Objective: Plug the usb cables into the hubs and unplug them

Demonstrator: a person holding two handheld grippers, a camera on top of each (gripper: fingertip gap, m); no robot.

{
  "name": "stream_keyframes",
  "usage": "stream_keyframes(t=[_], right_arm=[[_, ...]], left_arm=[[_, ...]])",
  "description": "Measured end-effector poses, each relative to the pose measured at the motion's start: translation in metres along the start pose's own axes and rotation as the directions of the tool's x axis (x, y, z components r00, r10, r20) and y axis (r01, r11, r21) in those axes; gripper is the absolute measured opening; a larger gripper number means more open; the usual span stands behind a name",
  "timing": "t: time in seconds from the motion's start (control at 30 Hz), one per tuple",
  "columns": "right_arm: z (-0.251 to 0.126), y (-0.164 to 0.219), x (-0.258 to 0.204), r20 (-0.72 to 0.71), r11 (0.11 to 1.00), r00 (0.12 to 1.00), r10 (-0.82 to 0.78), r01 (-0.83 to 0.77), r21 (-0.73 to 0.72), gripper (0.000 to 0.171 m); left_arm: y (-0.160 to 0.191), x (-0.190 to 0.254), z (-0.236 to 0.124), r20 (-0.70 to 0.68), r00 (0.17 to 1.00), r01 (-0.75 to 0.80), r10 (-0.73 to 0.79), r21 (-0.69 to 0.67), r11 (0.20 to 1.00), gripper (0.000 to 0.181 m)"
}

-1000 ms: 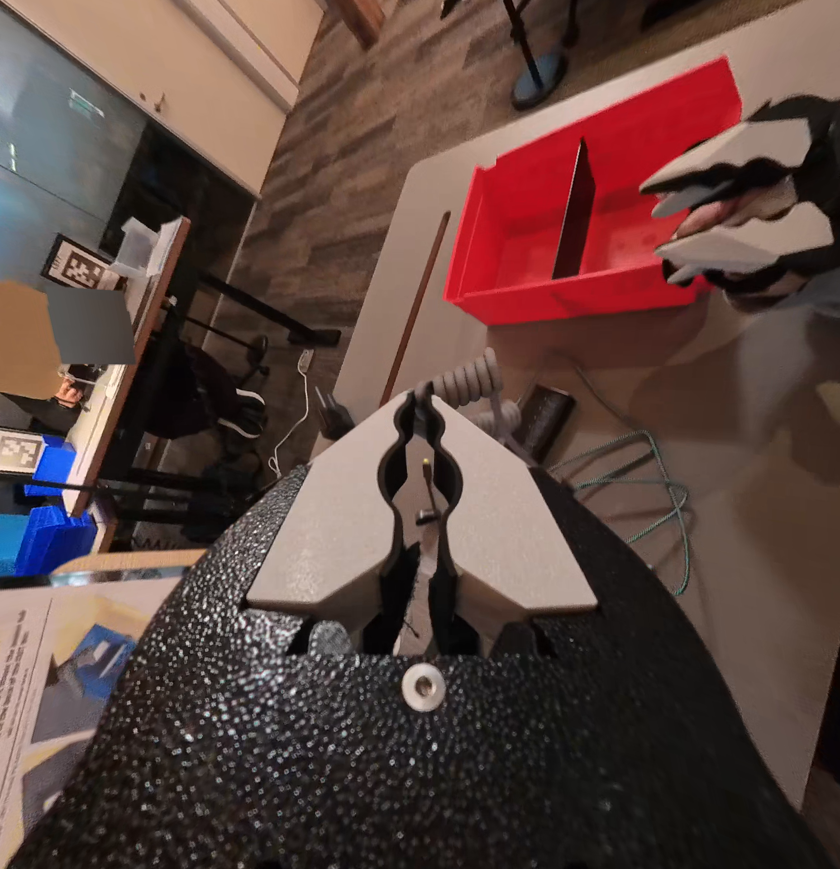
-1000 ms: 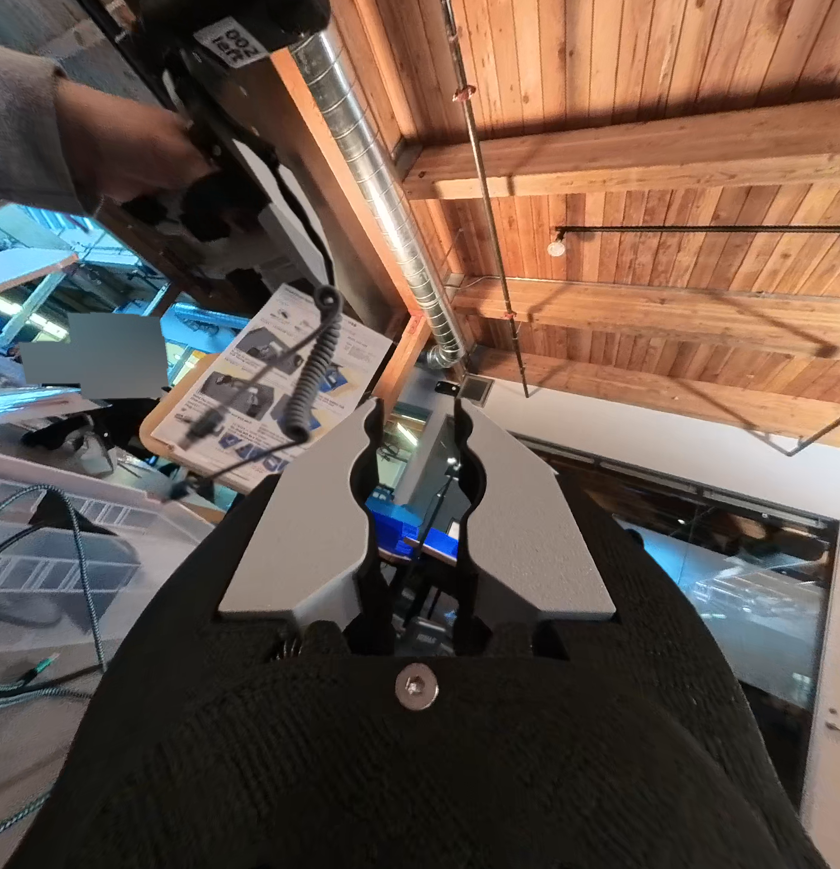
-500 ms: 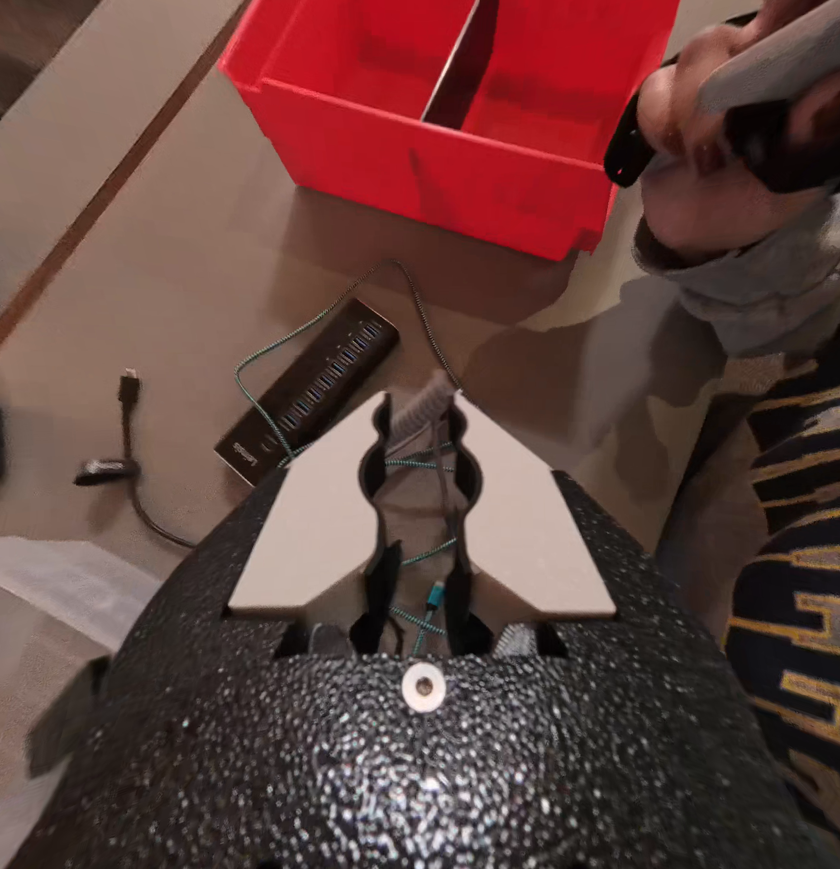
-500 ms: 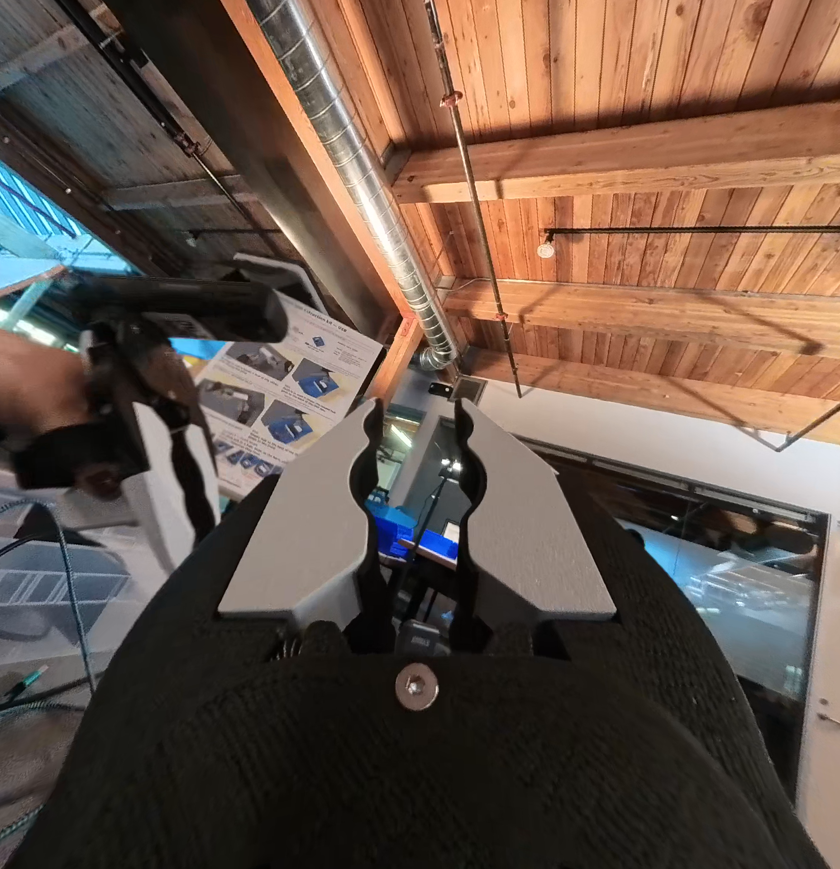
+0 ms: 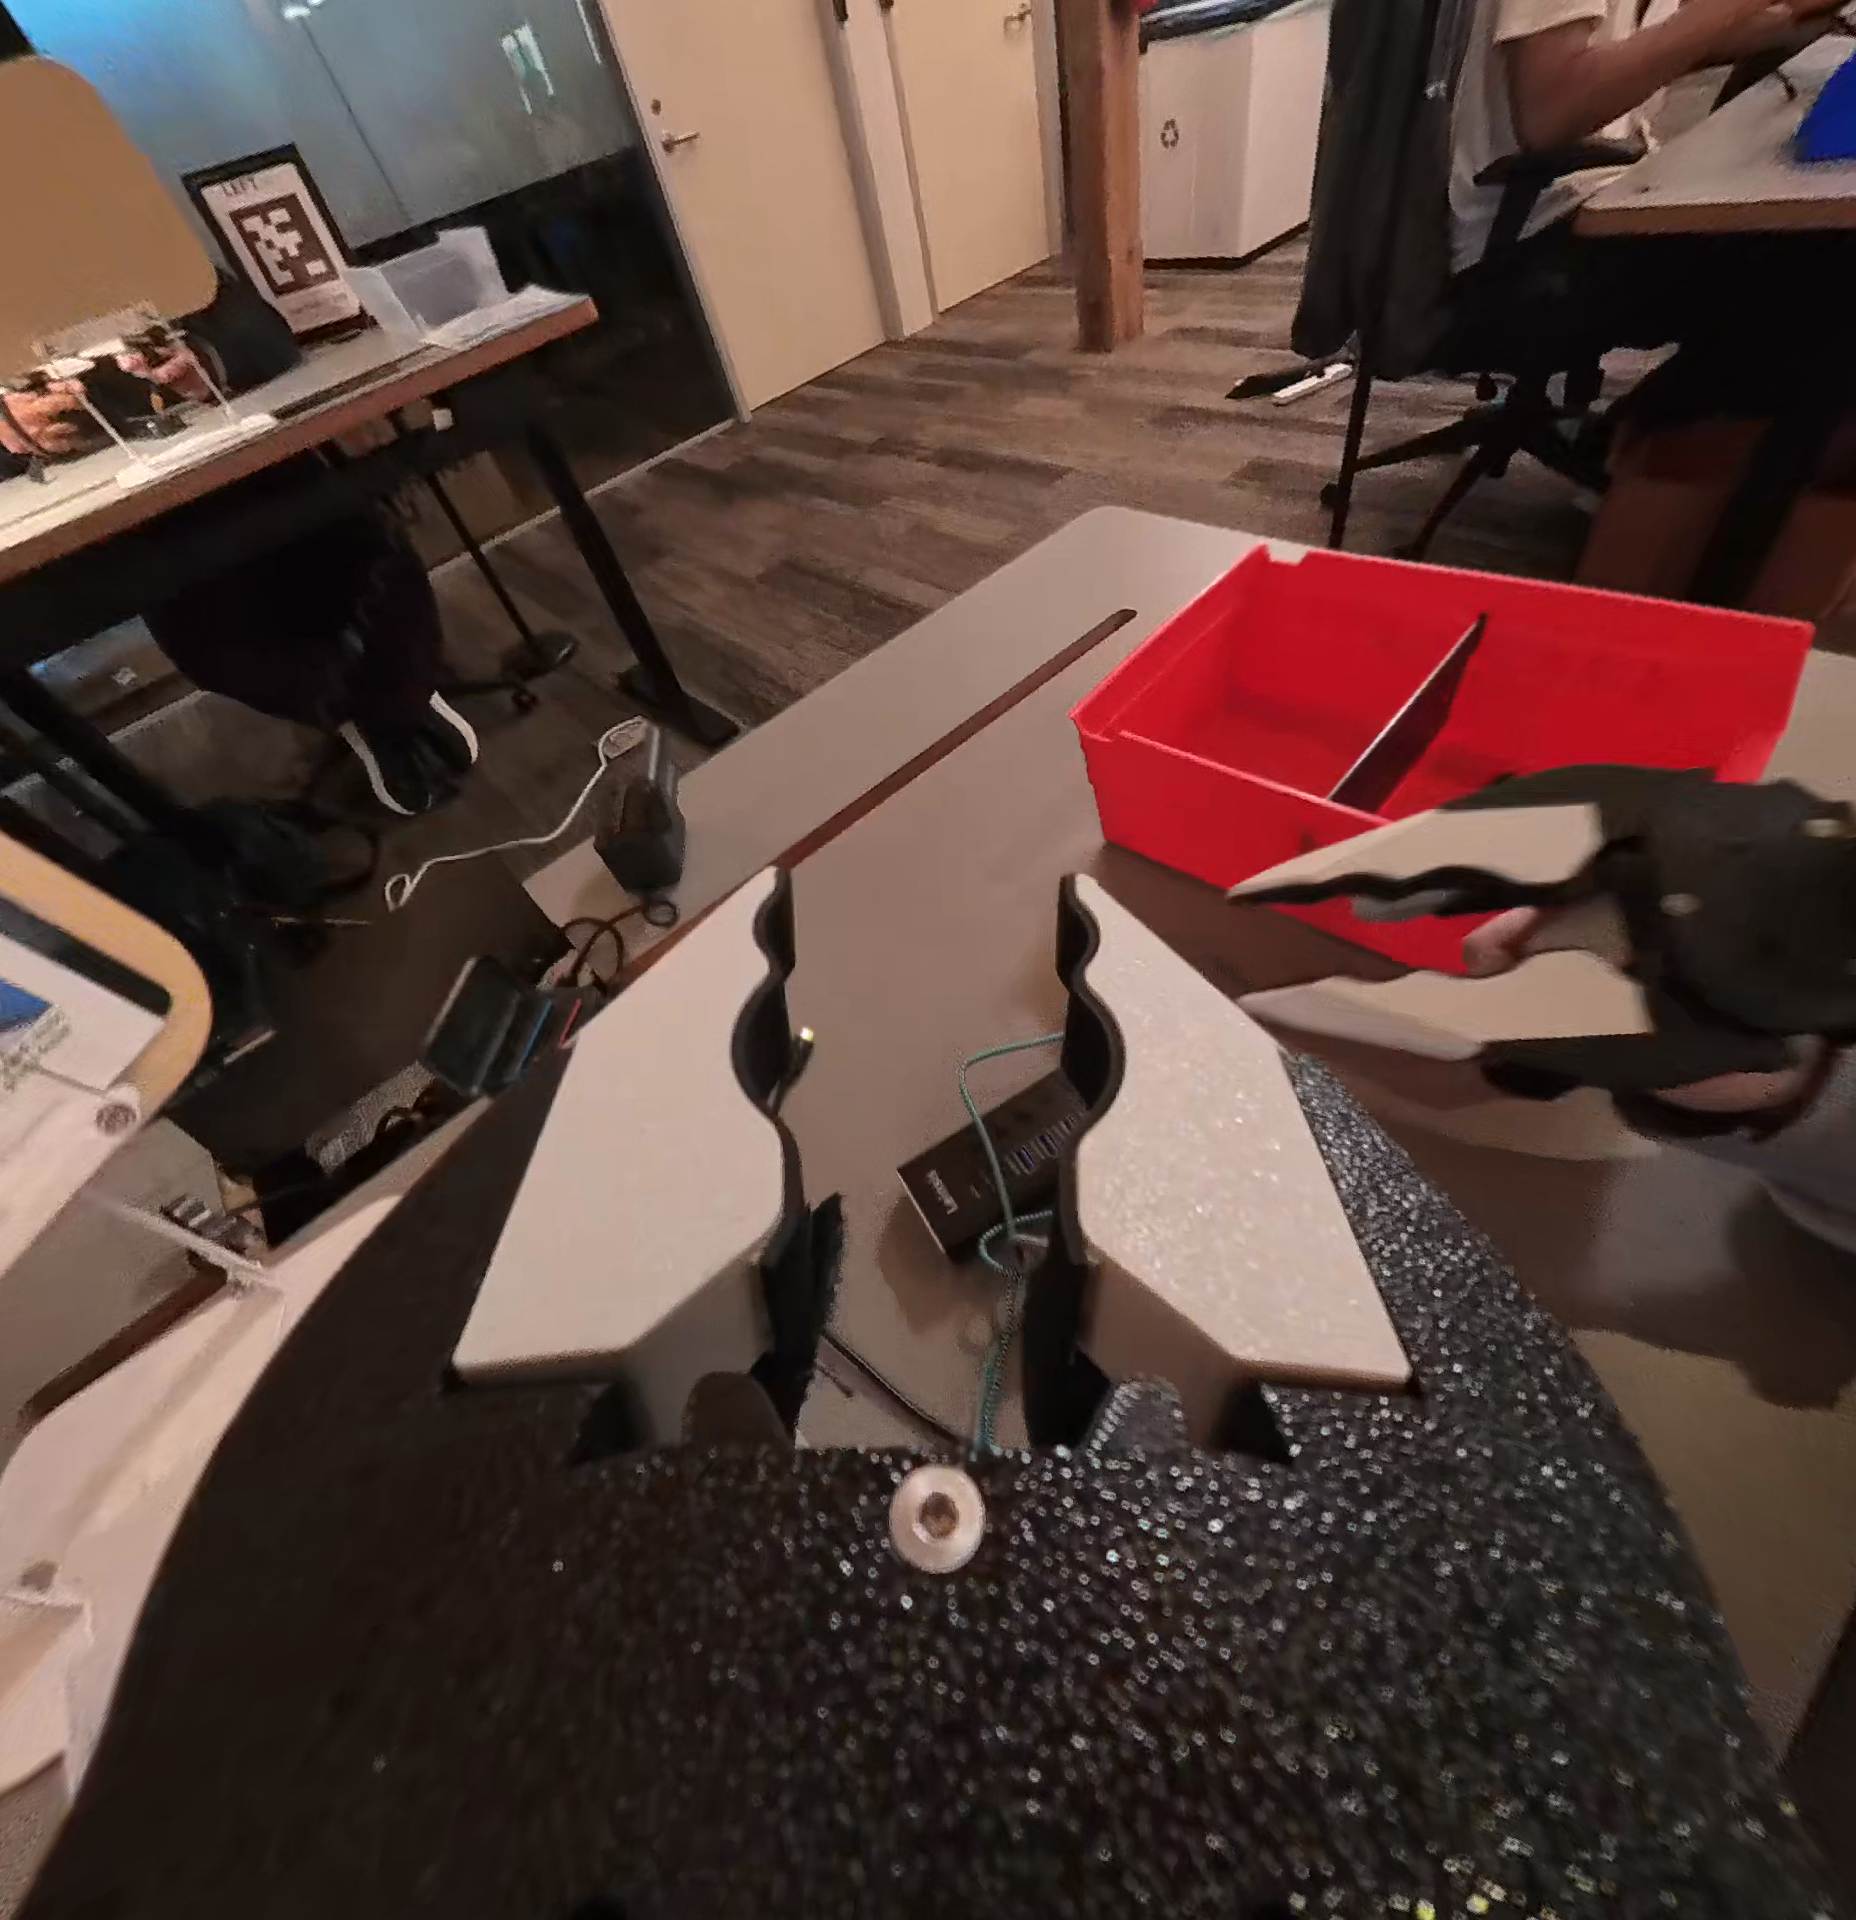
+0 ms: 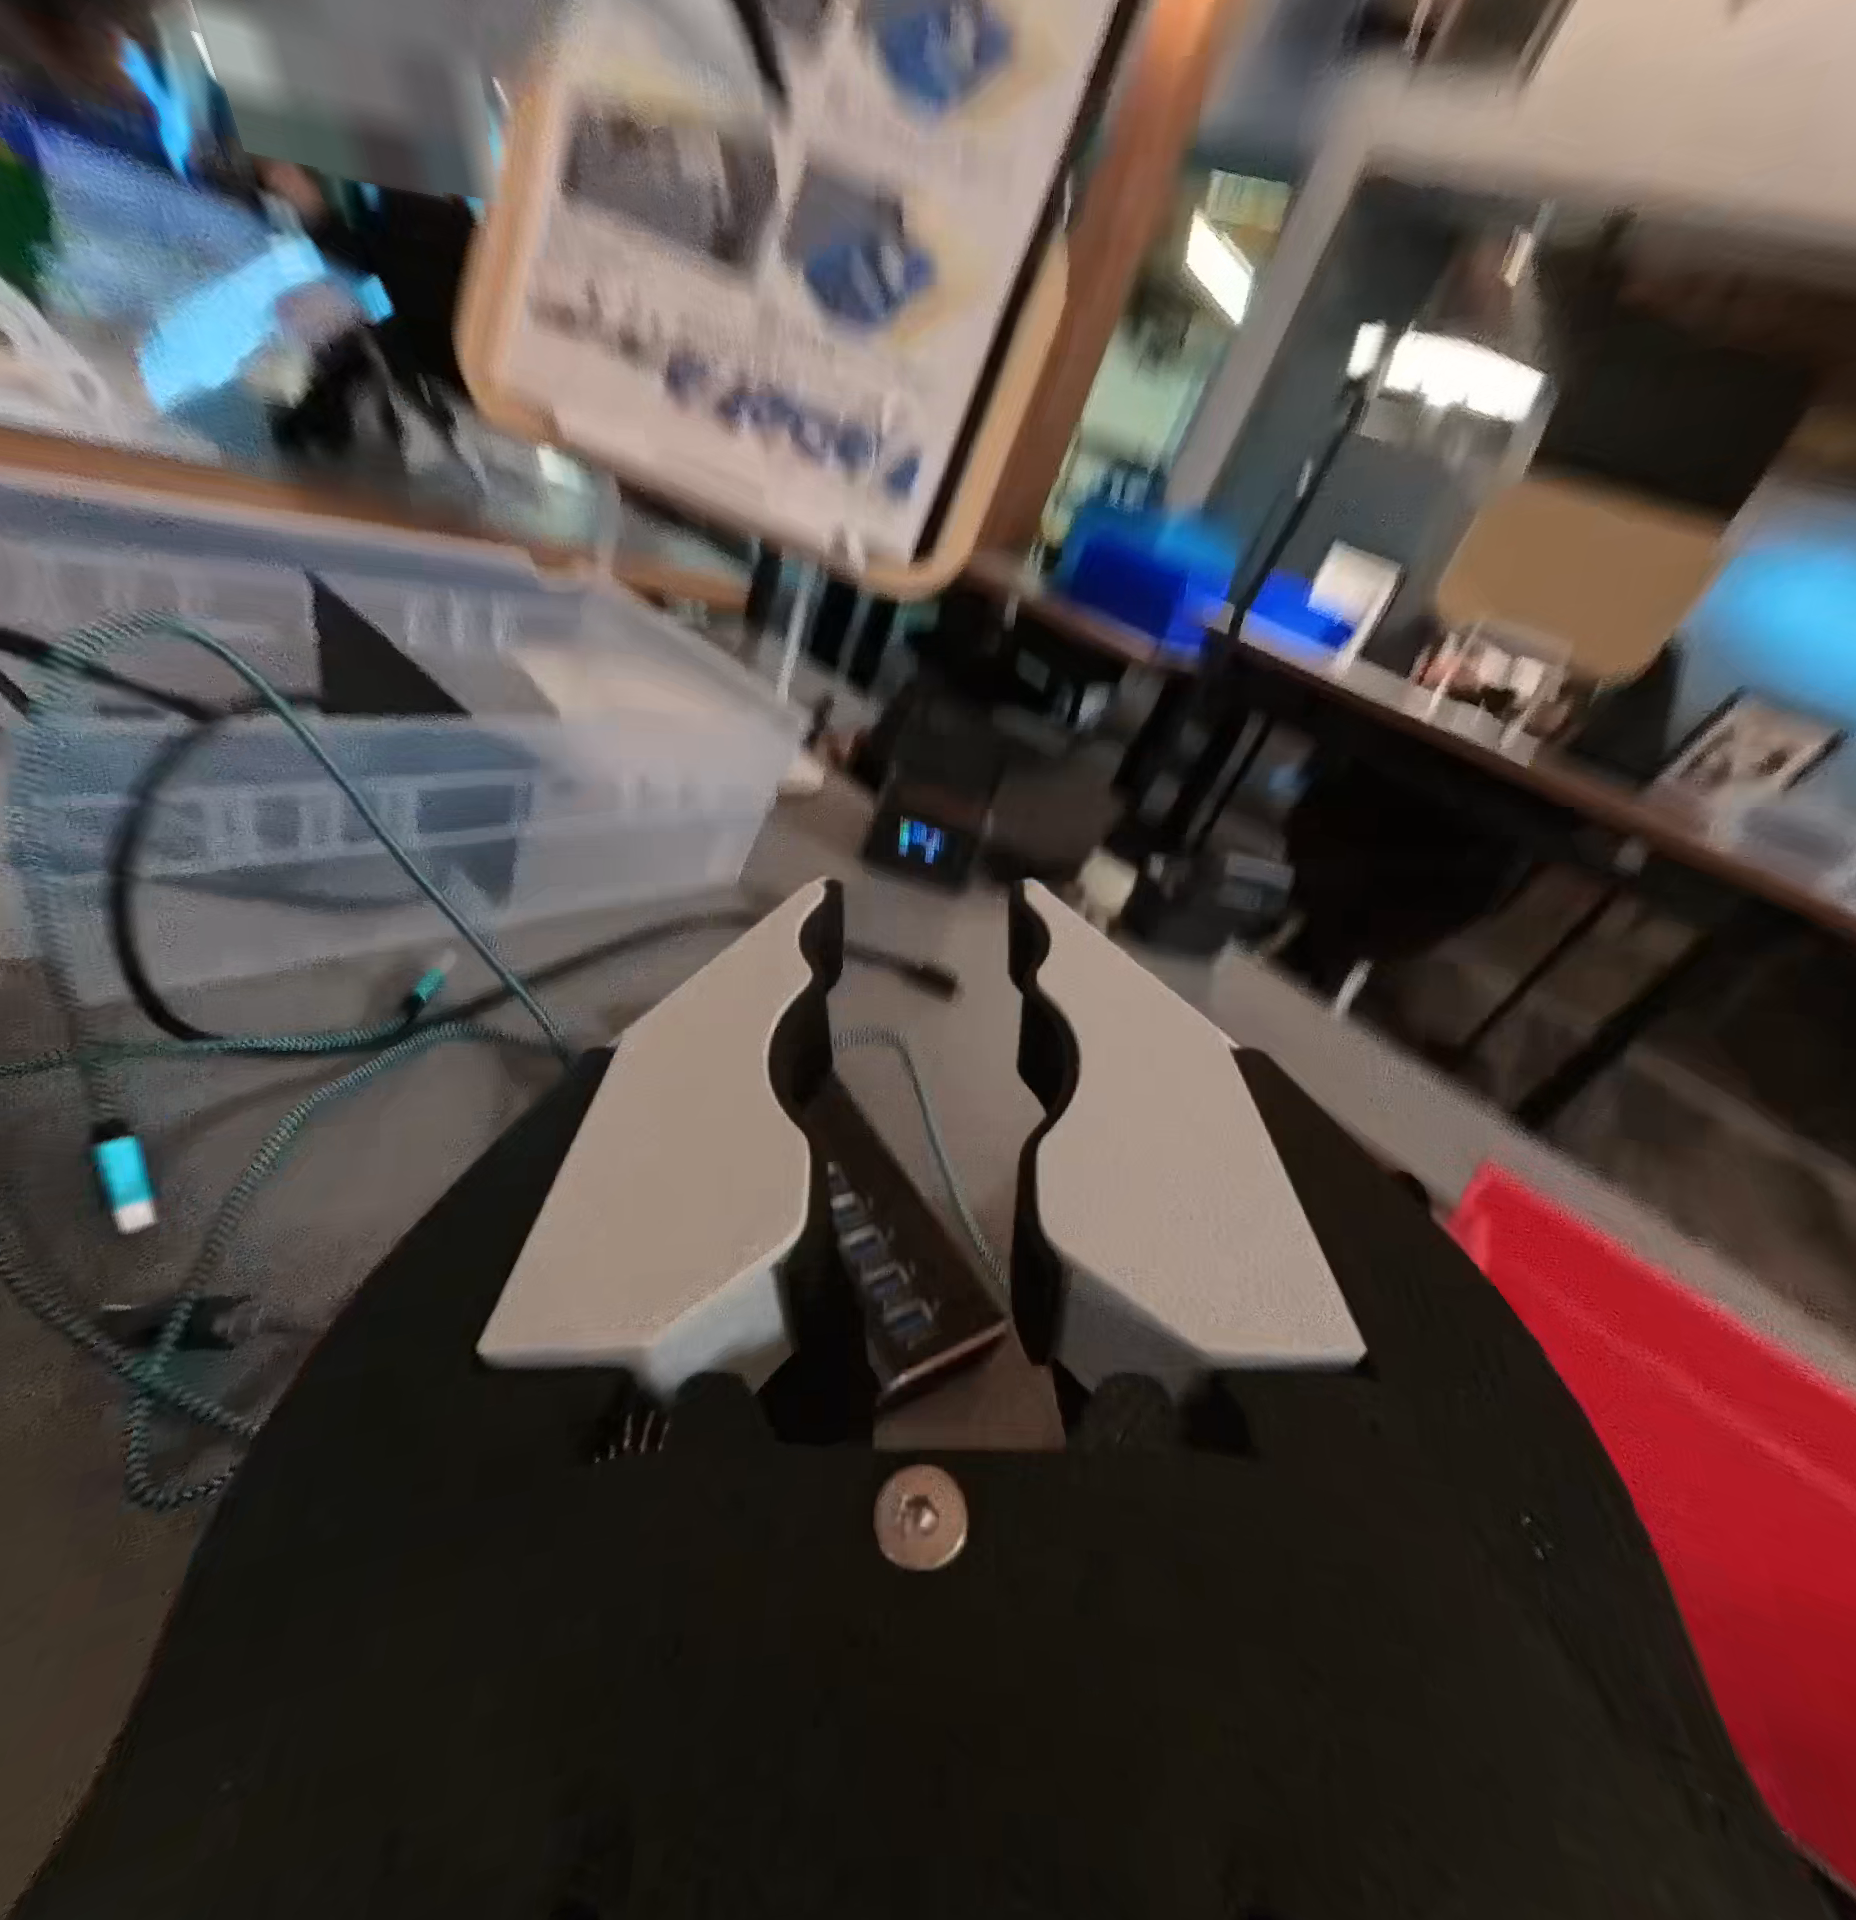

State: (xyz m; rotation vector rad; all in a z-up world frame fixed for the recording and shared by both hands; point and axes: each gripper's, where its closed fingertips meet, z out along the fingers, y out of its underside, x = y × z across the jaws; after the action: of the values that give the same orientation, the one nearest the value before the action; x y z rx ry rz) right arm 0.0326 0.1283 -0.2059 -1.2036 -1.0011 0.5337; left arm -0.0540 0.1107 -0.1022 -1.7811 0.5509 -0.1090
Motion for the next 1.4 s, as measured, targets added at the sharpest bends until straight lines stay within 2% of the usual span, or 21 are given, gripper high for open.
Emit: stream_keyframes(t=[0.03,0.13,0.23,0.37,0.5,0.57,0.63,0.67,0.77,0.87,0.97,1.03,1.13,1.23,1.3,1.4], right_arm=[[0.013,0.015,0.003,0.004,0.995,1.0,0.025,-0.024,-0.097,0.033],[0.05,0.055,-0.006,0.097,0.937,0.984,0.148,-0.108,-0.333,0.036],[0.078,0.09,-0.017,0.165,0.84,0.947,0.274,-0.152,-0.52,0.043],[0.102,0.114,-0.018,0.155,0.765,0.909,0.388,-0.223,-0.604,0.051],[0.107,0.134,-0.026,0.148,0.652,0.841,0.52,-0.279,-0.705,0.056],[0.105,0.143,-0.027,0.141,0.612,0.831,0.537,-0.27,-0.743,0.052],[0.103,0.143,-0.026,0.128,0.592,0.819,0.559,-0.285,-0.754,0.027],[0.102,0.143,-0.02,0.112,0.597,0.837,0.536,-0.282,-0.751,0.005],[0.094,0.13,-0.018,0.143,0.639,0.863,0.485,-0.237,-0.732,0.003],[0.081,0.115,-0.02,0.194,0.699,0.91,0.367,-0.132,-0.703,0.001],[0.056,0.103,-0.031,0.279,0.724,0.916,0.287,-0.016,-0.69,0.001],[0.034,0.101,-0.039,0.322,0.715,0.914,0.247,0.052,-0.697,0.001],[0.002,0.113,-0.05,0.365,0.657,0.909,0.203,0.15,-0.739,0.001],[-0.014,0.13,-0.052,0.36,0.595,0.918,0.164,0.199,-0.779,0.002],[-0.015,0.13,-0.05,0.327,0.588,0.933,0.15,0.182,-0.788,0.006],[-0.015,0.111,-0.043,0.29,0.623,0.952,0.093,0.172,-0.763,0.034]], left_arm=[[-0.006,-0.002,0.003,-0.015,1.0,-0.003,0.003,0.001,1.0,0.049],[-0.02,-0.001,0.007,-0.049,0.998,-0.03,0.032,0.046,0.998,0.045],[-0.018,-0.006,0.008,-0.047,0.998,-0.025,0.03,0.103,0.994,0.04],[-0.012,-0.002,0.007,-0.152,0.988,0.006,0.015,0.137,0.991,0.036],[-0.005,-0.017,-0.004,-0.13,0.991,0.007,0.01,0.134,0.991,0.032],[-0.002,-0.029,-0.015,-0.103,0.995,0.019,-0.004,0.146,0.989,0.031],[-0.003,-0.037,-0.027,-0.105,0.994,0.041,-0.023,0.175,0.984,0.03],[-0.004,-0.04,-0.032,-0.111,0.993,0.049,-0.027,0.196,0.979,0.029],[-0.008,-0.048,-0.045,-0.127,0.991,0.075,-0.044,0.252,0.965,0.023],[-0.008,-0.055,-0.049,-0.129,0.989,0.101,-0.067,0.279,0.955,0.019],[-0.007,-0.057,-0.049,-0.133,0.988,0.11,-0.076,0.28,0.954,0.017],[-0.007,-0.056,-0.047,-0.14,0.987,0.111,-0.074,0.28,0.954,0.015],[-0.007,-0.05,-0.039,-0.159,0.985,0.101,-0.061,0.261,0.96,0.014],[-0.005,-0.042,-0.028,-0.17,0.984,0.081,-0.043,0.226,0.971,0.014],[-0.004,-0.036,-0.019,-0.173,0.984,0.067,-0.032,0.2,0.977,0.014],[0.002,-0.031,-0.007,-0.149,0.989,0.026,-0.004,0.147,0.989,0.018]])
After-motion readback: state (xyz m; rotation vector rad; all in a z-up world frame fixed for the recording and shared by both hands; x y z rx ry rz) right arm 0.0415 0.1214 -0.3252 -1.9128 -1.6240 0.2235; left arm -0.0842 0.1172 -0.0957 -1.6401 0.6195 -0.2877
